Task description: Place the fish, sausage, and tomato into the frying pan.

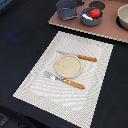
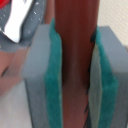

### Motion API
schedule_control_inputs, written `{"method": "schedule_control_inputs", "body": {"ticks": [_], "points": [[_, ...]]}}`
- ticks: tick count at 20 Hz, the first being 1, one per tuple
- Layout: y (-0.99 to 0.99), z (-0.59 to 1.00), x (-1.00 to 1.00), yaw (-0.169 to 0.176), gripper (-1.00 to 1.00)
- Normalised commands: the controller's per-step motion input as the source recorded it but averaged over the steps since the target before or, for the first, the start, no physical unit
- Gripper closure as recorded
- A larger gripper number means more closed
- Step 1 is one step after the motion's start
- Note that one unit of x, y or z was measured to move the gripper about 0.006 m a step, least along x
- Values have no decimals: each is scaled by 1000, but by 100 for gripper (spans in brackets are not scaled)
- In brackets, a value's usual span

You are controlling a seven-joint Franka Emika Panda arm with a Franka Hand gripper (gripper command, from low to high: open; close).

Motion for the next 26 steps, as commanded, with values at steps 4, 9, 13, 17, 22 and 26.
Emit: {"method": "schedule_control_inputs", "body": {"ticks": [4, 9, 13, 17, 22, 26], "points": [[613, 60, 654, -62, 100], [586, 11, 649, -62, 100], [564, -37, 595, -64, 100], [517, -56, 515, -61, 100], [307, -54, 481, -67, 100], [39, -131, 368, -55, 100]]}}
